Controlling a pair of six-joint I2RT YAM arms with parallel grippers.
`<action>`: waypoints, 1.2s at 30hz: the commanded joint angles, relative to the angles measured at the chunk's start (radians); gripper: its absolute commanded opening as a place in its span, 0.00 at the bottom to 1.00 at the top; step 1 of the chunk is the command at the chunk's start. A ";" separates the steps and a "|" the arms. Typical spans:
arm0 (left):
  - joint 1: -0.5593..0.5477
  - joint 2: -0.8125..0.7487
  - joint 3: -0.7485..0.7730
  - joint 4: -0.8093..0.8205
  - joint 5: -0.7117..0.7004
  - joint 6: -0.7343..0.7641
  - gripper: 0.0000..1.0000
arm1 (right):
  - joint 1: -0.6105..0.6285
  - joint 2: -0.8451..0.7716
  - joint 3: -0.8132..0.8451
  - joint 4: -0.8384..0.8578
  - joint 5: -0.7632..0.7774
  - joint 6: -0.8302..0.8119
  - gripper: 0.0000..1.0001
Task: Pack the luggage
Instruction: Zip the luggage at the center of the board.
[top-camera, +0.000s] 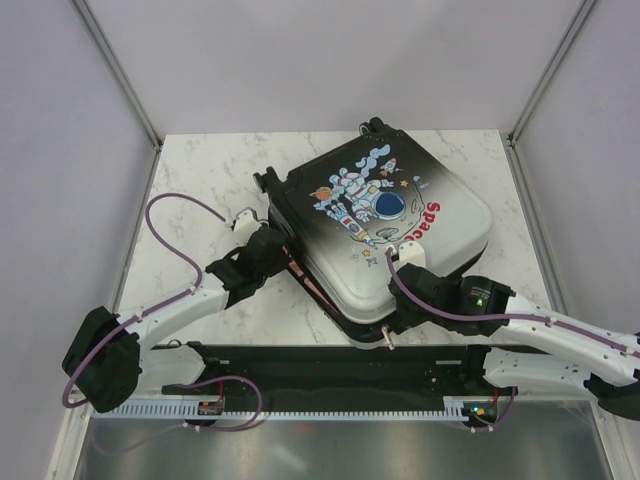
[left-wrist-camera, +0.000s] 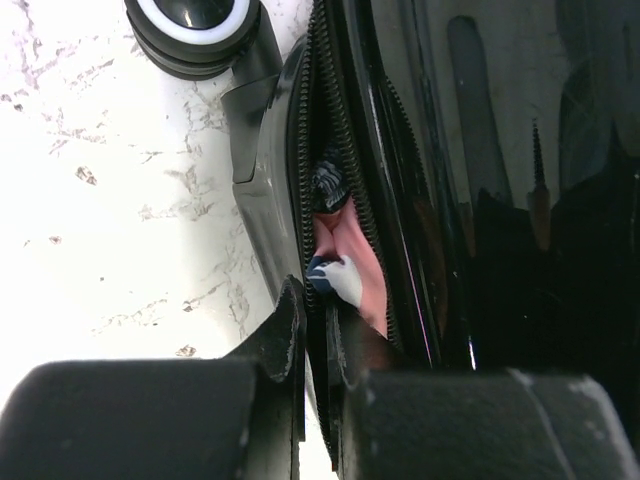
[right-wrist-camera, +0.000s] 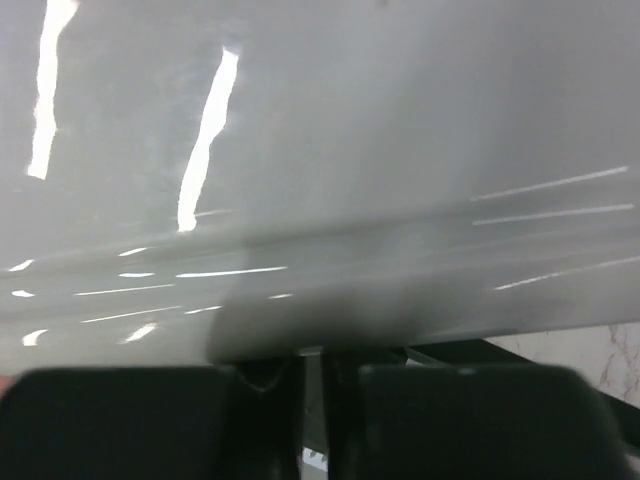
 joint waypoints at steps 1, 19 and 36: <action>-0.046 -0.002 0.101 0.142 0.317 0.111 0.02 | -0.060 0.024 0.033 0.133 0.141 0.061 0.21; -0.150 0.015 -0.063 0.195 0.361 0.129 0.02 | -0.462 0.226 -0.036 0.354 0.037 -0.031 0.67; -0.397 0.246 0.130 0.255 0.476 0.168 0.02 | -0.813 0.418 0.001 0.539 -0.091 -0.218 0.68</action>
